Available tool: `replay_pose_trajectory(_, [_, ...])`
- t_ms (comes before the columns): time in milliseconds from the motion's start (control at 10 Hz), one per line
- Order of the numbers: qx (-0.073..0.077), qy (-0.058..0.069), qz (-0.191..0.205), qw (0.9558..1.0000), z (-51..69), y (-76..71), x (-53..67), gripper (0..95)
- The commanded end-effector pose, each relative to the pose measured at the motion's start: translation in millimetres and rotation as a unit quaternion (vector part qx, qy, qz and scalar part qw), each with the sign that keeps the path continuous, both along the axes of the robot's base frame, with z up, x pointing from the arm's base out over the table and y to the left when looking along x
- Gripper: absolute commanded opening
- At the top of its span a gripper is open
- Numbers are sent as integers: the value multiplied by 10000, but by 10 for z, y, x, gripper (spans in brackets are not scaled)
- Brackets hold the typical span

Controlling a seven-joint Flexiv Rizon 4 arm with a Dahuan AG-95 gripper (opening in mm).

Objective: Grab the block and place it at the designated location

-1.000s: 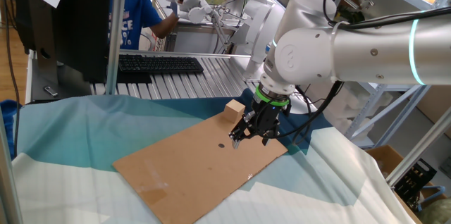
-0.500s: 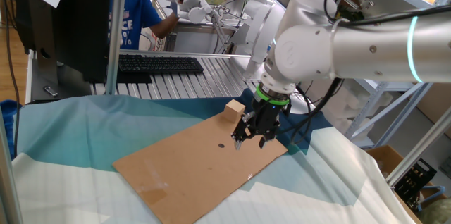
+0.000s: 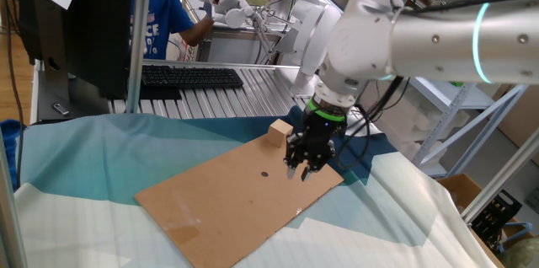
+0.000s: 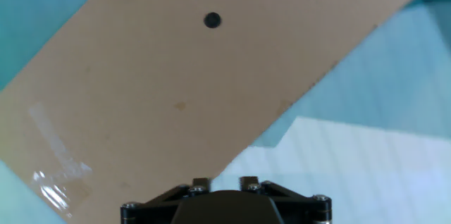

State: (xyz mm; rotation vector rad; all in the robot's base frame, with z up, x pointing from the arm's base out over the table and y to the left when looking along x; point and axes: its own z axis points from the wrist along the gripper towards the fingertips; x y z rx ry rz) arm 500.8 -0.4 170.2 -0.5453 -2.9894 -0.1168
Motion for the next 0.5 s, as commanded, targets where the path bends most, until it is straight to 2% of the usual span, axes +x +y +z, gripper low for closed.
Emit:
replay_pose_trajectory(100, [92, 127, -436, 9989, 2, 3, -9, 0])
replay_pose_trajectory(500, [93, 154, -441, 9989, 1, 3, -9, 0])
